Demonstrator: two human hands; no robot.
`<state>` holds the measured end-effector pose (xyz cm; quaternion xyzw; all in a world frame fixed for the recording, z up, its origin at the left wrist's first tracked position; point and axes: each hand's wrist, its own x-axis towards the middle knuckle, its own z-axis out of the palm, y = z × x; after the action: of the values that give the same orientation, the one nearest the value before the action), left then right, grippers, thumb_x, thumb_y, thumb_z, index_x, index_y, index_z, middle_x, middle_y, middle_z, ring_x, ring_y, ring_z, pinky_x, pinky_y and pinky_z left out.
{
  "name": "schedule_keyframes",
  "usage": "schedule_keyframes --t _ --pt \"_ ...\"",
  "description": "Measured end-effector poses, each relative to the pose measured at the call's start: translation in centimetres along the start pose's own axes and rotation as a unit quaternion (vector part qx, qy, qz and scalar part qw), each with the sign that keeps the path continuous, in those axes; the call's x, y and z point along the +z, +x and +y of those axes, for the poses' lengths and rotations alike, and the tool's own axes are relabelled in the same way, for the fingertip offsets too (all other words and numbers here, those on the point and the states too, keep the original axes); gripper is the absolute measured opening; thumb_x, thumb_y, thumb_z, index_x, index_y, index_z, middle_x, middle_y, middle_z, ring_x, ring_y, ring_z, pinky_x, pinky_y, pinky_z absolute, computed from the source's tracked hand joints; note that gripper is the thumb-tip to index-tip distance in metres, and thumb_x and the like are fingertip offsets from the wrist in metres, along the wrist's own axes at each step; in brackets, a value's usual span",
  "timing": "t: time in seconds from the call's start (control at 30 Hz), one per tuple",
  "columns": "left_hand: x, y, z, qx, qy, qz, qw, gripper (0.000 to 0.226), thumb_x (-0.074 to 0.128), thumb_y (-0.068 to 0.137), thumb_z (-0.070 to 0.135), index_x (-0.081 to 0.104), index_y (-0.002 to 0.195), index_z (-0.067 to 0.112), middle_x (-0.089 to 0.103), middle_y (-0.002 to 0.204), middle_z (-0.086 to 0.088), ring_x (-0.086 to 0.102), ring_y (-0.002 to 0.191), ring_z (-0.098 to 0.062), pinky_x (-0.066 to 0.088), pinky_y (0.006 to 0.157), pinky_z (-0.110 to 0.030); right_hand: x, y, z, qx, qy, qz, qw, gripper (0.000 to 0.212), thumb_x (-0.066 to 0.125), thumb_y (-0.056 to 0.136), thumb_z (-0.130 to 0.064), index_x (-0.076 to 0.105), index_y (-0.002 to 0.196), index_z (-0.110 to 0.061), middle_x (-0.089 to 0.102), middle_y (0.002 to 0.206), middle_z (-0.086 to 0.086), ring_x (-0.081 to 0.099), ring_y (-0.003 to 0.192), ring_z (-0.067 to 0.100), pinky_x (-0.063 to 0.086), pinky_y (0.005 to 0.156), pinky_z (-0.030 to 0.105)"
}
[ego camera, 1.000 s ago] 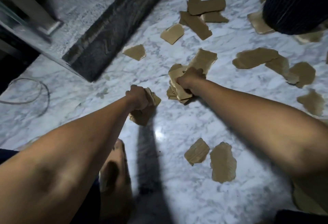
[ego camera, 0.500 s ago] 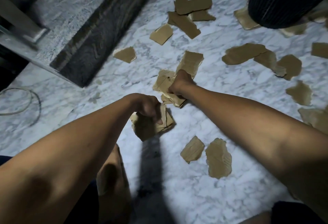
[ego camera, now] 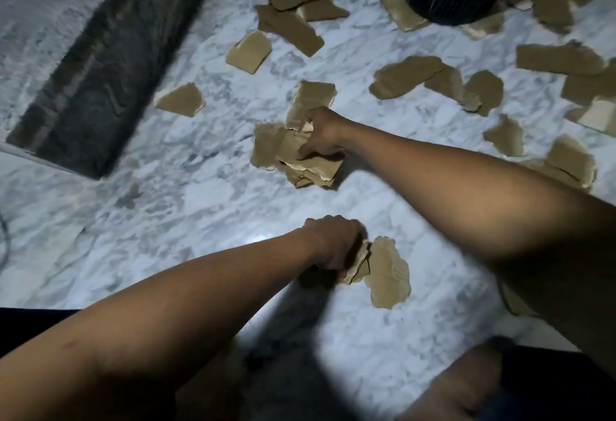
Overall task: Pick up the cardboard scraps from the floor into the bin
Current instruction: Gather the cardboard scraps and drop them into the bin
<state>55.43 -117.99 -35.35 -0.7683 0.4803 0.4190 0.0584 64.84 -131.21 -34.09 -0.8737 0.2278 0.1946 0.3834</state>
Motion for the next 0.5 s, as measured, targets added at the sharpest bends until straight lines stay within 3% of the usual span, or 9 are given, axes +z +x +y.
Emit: schedule_keyframes --t 0.1,0.23,0.37,0.43,0.5 --pt "-0.4 0.4 -0.1 0.026 0.016 -0.033 0.999 0.068 0.085 0.064 0.02 0.054 0.123 0.033 0.064 0.114 -0.003 0.063 0.106 -0.028 0.055 0.086 -0.039 -1.7 -1.3 2.3 0.021 0.026 -0.01 0.999 0.054 0.089 0.07 -0.022 0.06 0.115 -0.012 0.064 0.102 0.003 0.056 0.074 0.013 0.047 0.067 0.025" --pt "-2.1 1.3 1.0 0.05 0.123 -0.09 0.987 0.085 0.091 0.063 0.028 0.046 0.136 0.026 0.042 0.133 -0.014 0.049 0.12 -0.034 0.054 0.09 -0.038 -4.8 -4.0 7.0 0.083 0.08 0.041 0.993 0.048 0.088 0.071 -0.024 0.062 0.11 -0.015 0.062 0.098 0.004 0.054 0.065 0.011 0.043 0.055 0.023" --pt "-4.7 1.2 3.0 0.131 0.132 -0.157 0.97 0.077 0.087 0.072 0.018 0.043 0.136 0.019 0.052 0.119 0.005 0.053 0.1 -0.014 0.041 0.067 -0.02 -7.6 -7.7 12.2 0.166 0.146 0.105 0.97 0.048 0.087 0.073 -0.024 0.062 0.113 -0.013 0.066 0.109 0.01 0.06 0.071 0.015 0.045 0.056 0.022" --pt "-5.0 1.6 4.6 0.161 0.128 -0.186 0.961 0.073 0.087 0.071 0.012 0.049 0.133 0.012 0.06 0.121 0.0 0.053 0.093 -0.012 0.04 0.053 -0.02 -8.3 -10.0 14.8 0.205 0.171 0.139 0.954 0.052 0.087 0.073 -0.023 0.062 0.117 -0.012 0.066 0.115 0.011 0.065 0.08 0.017 0.052 0.058 0.025" --pt "-4.0 2.2 6.1 0.184 0.137 -0.18 0.957 0.061 0.086 0.07 0.008 0.056 0.123 0.01 0.062 0.112 -0.004 0.055 0.089 -0.014 0.044 0.053 -0.02 -8.5 -12.2 17.3 0.239 0.216 0.17 0.931 0.048 0.085 0.076 -0.019 0.061 0.117 -0.014 0.066 0.107 0.006 0.06 0.07 0.008 0.047 0.047 0.017"
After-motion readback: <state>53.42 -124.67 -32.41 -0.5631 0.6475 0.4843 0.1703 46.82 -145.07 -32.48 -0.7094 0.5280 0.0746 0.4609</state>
